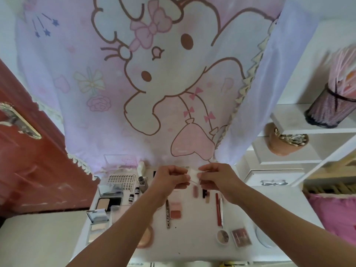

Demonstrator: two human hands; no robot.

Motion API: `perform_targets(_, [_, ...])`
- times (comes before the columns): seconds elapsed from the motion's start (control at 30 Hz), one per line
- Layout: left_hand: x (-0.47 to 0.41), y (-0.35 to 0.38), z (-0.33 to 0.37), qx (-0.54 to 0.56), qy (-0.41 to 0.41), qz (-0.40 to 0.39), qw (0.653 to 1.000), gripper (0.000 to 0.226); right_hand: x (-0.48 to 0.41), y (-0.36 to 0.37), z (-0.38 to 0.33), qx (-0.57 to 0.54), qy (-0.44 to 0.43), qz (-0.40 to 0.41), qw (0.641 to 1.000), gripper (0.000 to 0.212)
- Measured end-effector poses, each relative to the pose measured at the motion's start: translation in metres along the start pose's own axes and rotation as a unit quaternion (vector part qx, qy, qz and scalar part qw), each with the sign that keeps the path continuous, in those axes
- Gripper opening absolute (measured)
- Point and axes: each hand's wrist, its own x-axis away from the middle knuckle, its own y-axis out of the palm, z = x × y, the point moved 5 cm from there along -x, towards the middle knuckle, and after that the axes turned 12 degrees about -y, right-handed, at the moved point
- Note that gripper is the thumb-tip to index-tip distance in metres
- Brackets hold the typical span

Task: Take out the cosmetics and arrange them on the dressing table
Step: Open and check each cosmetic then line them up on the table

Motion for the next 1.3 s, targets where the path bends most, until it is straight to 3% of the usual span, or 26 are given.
perform_targets(0.3, [0.004,0.002,0.034,0.007,0.051,0.031,0.998,0.012,-0.006,-0.004,-0.025,-0.039,0.036,-0.094,0.994,0.024])
perform_targets(0.5, [0.019,0.006,0.051,-0.059,0.104,0.012,0.993,0.027,-0.012,-0.006,-0.036,-0.078,0.025,-0.052,0.995,0.027])
perform_targets(0.63, [0.025,0.009,0.054,-0.133,0.151,0.022,0.979,0.034,-0.009,-0.008,-0.04,-0.063,0.021,-0.068,0.995,0.027])
perform_targets(0.9, [0.028,0.01,0.053,-0.088,0.123,-0.033,0.988,0.035,-0.011,-0.012,-0.045,-0.075,0.043,-0.09,0.992,0.014])
perform_targets(1.1, [0.031,0.01,0.053,-0.091,0.147,0.05,0.984,0.025,-0.011,-0.011,-0.038,-0.13,0.062,-0.062,0.988,0.009])
perform_targets(1.3, [0.035,0.014,0.051,-0.122,0.178,0.044,0.975,0.037,-0.008,-0.009,-0.038,-0.121,0.053,-0.048,0.99,0.019])
